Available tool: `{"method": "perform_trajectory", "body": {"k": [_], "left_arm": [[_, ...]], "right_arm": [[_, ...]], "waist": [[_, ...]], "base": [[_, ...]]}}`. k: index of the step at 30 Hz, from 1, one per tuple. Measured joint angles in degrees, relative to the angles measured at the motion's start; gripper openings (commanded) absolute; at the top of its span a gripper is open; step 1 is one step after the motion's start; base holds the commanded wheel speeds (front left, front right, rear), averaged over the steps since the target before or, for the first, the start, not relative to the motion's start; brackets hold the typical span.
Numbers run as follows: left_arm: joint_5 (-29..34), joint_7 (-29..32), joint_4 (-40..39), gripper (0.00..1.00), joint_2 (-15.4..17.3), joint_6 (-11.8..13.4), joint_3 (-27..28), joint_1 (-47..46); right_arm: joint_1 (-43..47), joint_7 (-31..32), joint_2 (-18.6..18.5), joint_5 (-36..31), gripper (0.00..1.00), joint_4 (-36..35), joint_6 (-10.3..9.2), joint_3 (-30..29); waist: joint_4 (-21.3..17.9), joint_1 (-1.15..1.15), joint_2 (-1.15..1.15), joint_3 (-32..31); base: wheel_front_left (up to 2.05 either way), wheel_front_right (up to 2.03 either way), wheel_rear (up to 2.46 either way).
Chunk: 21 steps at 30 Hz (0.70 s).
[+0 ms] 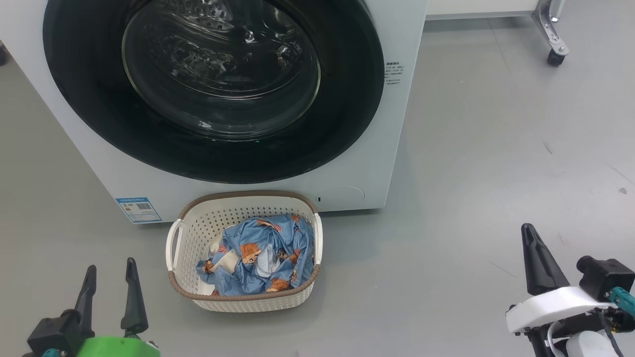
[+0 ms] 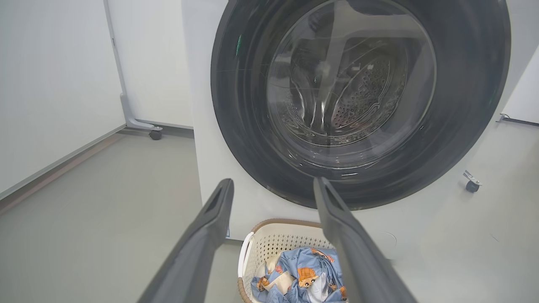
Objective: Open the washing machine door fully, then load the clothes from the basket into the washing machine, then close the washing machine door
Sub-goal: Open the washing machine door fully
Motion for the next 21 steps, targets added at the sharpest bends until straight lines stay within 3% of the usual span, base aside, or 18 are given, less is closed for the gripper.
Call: {"method": "perform_trajectory", "body": {"k": [11, 21], "left_arm": [[0.0, 0.0, 0.0, 1.00, 0.0, 0.0, 0.1, 0.0], [-0.2, 0.0, -0.3, 1.00, 0.0, 0.0, 0.2, 0.0]], "right_arm": [[0.0, 0.0, 2.9, 12.9, 0.00, 0.4, 0.00, -3.8], [-0.2, 0.0, 4.0, 35.6, 0.00, 2.0, 0.00, -7.3]], "waist": [[0.3, 0.00, 0.00, 0.1], [0.7, 0.00, 0.00, 0.6]], "base": [[0.00, 0.00, 0.00], [0.00, 0.00, 0.00]]}}
